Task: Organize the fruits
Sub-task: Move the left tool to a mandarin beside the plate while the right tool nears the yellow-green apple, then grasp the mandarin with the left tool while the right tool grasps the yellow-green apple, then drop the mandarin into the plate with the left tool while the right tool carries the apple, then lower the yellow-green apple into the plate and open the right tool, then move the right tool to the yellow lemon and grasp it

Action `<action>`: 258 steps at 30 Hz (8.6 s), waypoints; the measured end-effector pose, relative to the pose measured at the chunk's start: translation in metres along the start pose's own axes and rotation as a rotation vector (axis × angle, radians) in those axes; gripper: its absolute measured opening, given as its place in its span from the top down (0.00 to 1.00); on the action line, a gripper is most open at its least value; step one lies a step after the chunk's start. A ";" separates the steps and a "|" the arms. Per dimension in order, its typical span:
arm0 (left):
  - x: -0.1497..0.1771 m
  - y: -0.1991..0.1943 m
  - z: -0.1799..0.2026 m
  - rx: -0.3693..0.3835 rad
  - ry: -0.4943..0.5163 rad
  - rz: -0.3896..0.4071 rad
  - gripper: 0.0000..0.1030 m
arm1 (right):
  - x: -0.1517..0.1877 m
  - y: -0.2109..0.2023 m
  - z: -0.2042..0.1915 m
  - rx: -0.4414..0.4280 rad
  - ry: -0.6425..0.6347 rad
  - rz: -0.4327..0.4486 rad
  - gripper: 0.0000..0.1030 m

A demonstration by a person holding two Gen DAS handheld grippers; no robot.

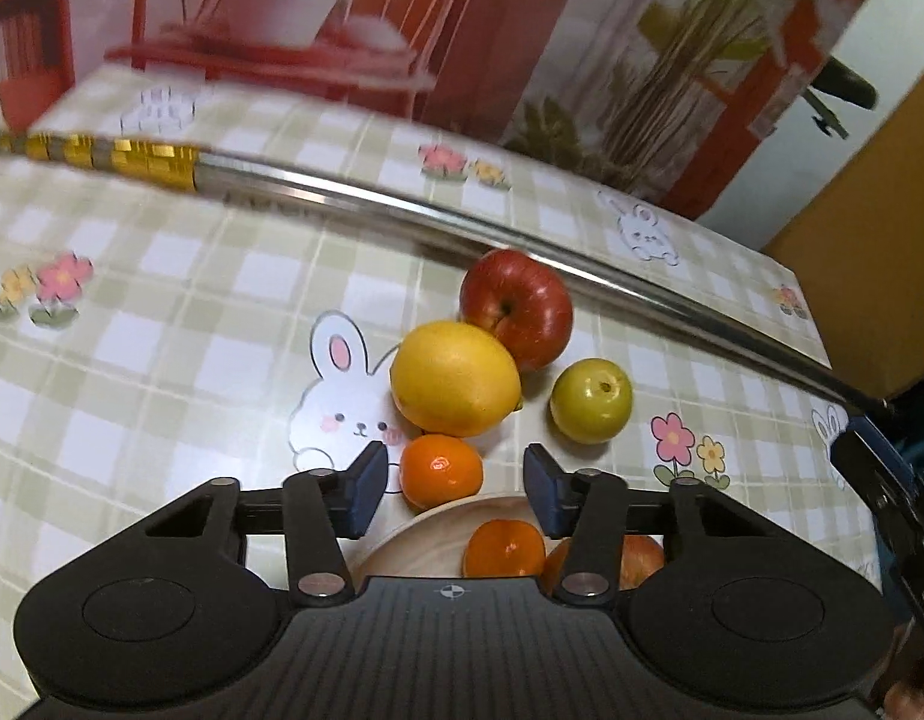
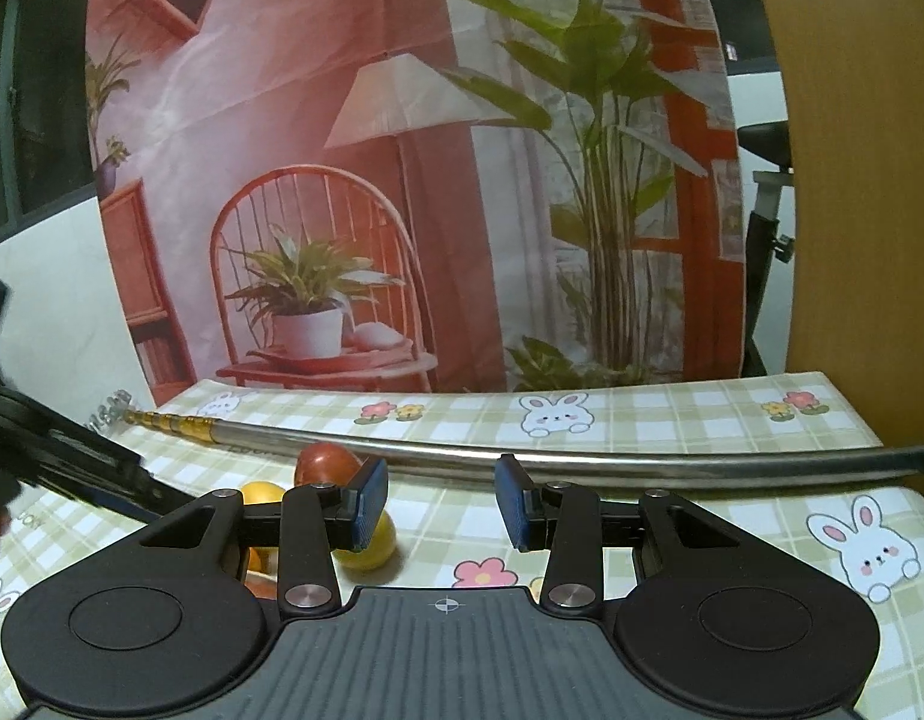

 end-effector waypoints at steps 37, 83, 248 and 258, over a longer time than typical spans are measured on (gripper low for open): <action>0.013 -0.044 -0.022 0.032 0.055 0.233 0.62 | 0.032 0.105 -0.050 -0.151 -0.155 -0.246 0.50; 0.101 -0.078 -0.012 0.105 0.188 0.213 0.62 | 0.045 -0.004 -0.102 -0.214 -0.035 -0.161 0.57; 0.010 -0.105 -0.128 -0.064 0.038 0.402 0.39 | 0.007 0.164 -0.134 -0.007 0.029 -0.532 0.51; 0.008 -0.095 -0.113 -0.042 0.075 0.388 0.39 | 0.011 0.170 -0.128 0.009 0.105 -0.557 0.49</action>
Point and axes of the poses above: each gripper's, at about its wrist camera, not at the fingertips, and y roughly the way its jaws point, z to its right, x to its underside, the point moved 7 cm from there along y, roughly the way its jaws point, and after that the axes turned 1 degree about -x, right-handed, at the moved point
